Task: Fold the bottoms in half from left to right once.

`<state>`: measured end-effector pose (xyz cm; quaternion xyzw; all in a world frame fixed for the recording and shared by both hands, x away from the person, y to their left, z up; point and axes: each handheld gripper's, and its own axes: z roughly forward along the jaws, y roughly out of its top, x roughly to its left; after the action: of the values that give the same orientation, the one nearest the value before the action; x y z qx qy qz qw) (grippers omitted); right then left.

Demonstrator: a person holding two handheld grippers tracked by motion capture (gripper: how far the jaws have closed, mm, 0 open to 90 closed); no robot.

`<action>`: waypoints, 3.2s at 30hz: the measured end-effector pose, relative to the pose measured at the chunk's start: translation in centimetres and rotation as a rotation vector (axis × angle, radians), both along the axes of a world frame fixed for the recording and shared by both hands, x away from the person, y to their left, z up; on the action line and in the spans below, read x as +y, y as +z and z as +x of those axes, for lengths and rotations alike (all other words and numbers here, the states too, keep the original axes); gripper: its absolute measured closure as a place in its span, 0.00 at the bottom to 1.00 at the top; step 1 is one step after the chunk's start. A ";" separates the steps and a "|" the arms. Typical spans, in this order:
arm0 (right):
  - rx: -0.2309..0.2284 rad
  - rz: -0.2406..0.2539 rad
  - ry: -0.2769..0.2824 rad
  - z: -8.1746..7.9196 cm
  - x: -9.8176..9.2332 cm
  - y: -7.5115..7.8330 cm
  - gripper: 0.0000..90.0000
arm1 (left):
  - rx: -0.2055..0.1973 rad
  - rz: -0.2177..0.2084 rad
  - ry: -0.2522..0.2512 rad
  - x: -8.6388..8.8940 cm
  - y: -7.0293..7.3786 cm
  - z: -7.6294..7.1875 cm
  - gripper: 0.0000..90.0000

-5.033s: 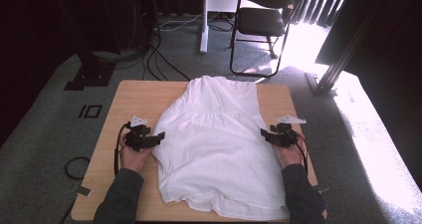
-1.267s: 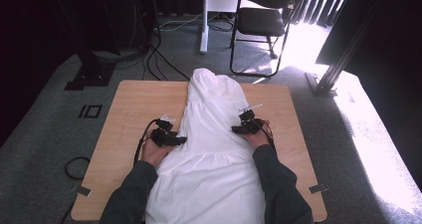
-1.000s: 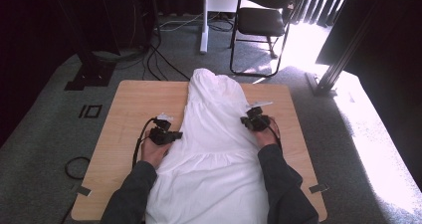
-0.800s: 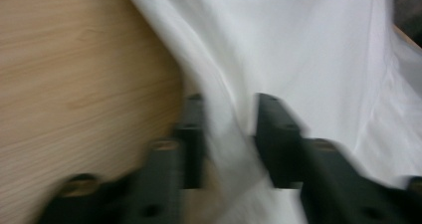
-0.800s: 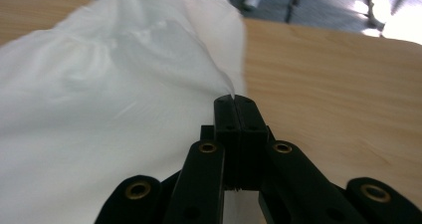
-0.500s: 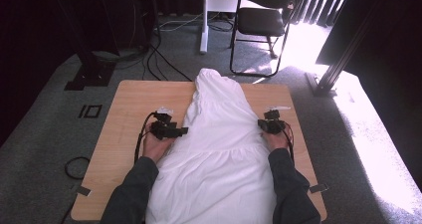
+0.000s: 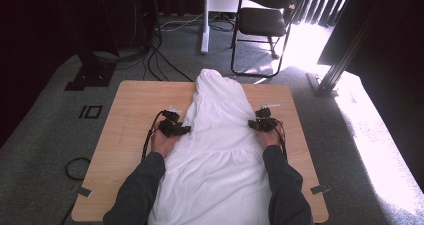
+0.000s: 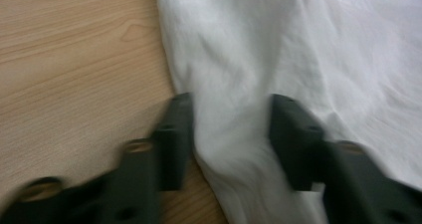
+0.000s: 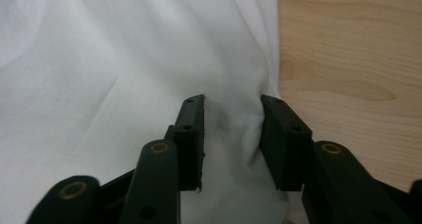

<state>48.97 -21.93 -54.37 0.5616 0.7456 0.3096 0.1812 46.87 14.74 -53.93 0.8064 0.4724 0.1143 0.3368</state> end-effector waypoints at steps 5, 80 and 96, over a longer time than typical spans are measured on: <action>-0.024 0.008 -0.004 -1.5 0.0 -0.3 0.93 | 0.021 -0.057 -0.014 1.5 -0.3 -1.2 0.98; -0.048 -0.024 0.142 -2.2 3.6 -0.3 0.72 | -0.002 0.015 -0.156 -3.7 0.4 -2.8 0.62; -0.058 0.012 0.159 -6.8 4.1 -0.6 0.73 | -0.039 0.098 -0.238 -2.9 0.0 -8.4 0.77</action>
<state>42.14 -17.84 -55.01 0.4925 0.7803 0.3437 0.1743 38.43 11.81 -53.89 0.8700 0.3604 0.1120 0.3172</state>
